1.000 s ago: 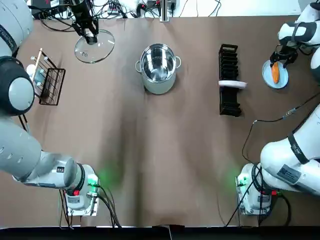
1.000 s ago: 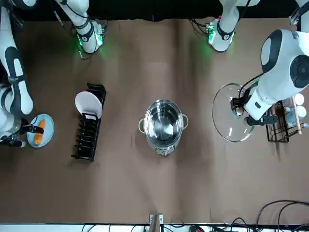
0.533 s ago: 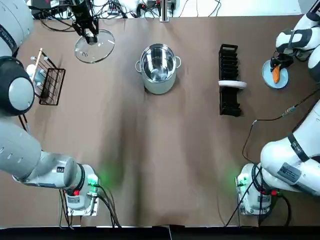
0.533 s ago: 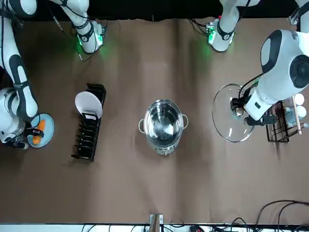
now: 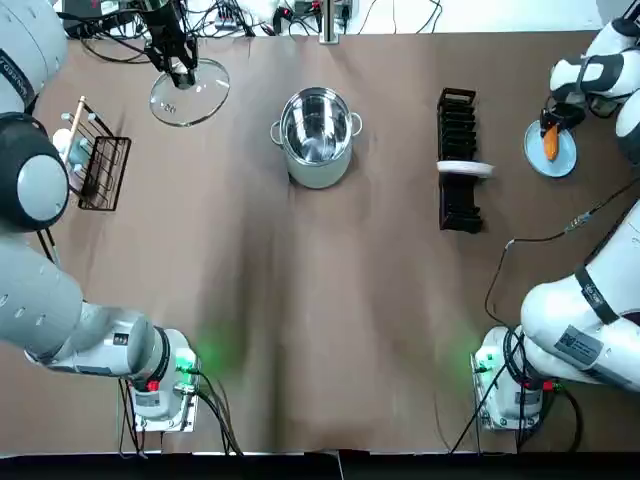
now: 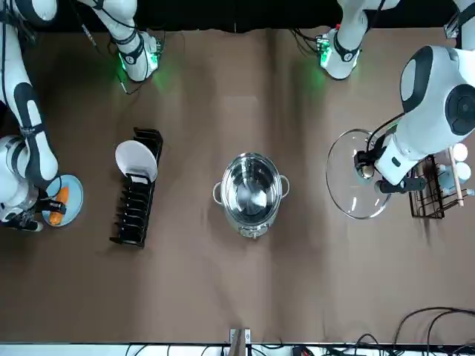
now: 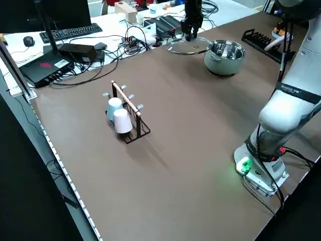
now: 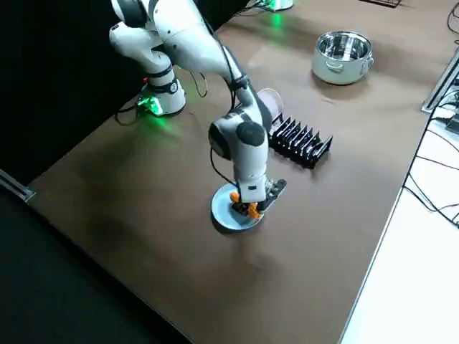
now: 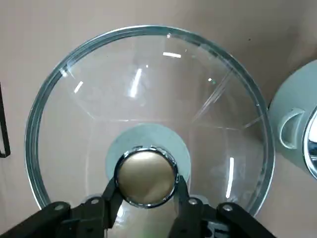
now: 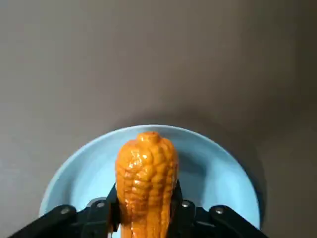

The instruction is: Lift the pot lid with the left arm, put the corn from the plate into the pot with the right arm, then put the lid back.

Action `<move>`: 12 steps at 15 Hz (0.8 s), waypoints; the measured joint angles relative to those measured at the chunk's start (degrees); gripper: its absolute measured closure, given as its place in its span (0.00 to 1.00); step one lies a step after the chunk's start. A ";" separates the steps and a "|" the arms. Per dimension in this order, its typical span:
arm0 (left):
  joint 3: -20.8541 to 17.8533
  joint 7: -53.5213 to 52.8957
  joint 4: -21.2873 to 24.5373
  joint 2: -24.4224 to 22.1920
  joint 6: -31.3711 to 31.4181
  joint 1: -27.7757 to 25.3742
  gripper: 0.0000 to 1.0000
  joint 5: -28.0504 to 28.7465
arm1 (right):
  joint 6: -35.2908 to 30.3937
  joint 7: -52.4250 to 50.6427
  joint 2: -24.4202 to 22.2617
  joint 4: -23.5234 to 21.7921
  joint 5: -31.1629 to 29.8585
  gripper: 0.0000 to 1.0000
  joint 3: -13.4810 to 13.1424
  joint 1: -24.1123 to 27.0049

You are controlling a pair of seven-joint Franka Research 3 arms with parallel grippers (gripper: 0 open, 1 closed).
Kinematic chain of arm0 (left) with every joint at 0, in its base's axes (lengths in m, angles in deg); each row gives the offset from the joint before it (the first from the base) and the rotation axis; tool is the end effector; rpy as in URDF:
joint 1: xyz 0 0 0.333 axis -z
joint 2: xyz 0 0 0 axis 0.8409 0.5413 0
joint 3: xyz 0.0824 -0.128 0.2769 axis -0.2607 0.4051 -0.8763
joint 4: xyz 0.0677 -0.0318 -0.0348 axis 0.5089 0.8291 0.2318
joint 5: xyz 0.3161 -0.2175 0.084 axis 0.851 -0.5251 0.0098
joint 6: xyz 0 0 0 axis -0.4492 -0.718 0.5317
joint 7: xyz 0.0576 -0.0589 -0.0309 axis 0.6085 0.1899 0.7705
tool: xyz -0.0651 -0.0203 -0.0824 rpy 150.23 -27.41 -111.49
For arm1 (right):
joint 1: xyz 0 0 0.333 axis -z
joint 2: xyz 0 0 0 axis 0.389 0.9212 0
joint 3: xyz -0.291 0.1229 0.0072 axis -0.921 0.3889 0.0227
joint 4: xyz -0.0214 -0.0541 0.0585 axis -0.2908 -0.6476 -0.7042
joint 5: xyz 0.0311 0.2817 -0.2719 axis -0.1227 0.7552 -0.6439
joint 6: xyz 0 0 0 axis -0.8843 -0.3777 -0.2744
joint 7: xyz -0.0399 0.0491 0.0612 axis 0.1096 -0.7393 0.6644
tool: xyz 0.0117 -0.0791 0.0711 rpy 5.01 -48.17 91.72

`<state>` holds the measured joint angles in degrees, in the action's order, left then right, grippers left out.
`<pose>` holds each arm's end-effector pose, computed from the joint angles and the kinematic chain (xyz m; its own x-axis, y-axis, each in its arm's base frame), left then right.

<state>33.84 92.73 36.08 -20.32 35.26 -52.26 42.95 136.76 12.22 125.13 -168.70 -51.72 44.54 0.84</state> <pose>0.5812 -0.1046 0.4736 0.9867 0.0603 -0.1510 0.0644 -0.9977 0.0222 0.6028 -0.2684 0.2002 0.9946 -0.1023 -0.0156 -0.1011 -0.9926 0.0676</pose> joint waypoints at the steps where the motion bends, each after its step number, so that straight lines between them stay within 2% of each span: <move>1: 0.00 0.25 0.03 0.00 0.60 0.01 0.53 0.00 | -2.72 0.49 -1.00 0.78 0.00 0.60 0.20 -0.86; 4: 0.00 1.83 0.21 0.00 2.60 0.29 0.53 0.00 | -12.75 4.73 -6.68 3.31 0.05 0.60 0.64 -6.16; 7: 0.01 3.47 1.26 0.01 4.53 1.07 0.53 0.00 | -19.53 14.27 -12.54 3.72 0.06 0.60 1.18 -13.61; 9: 0.03 4.04 1.82 0.01 4.96 1.53 0.53 0.00 | -23.71 20.53 -14.40 3.73 0.07 0.60 1.37 -19.30; 12: 0.01 4.26 2.02 0.01 5.15 1.61 0.53 0.00 | -27.29 30.56 -14.77 4.51 0.09 0.60 1.55 -28.21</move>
<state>33.85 96.99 38.10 -20.31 40.41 -50.65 42.95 109.47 42.79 110.36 -164.19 -51.63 46.08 -27.37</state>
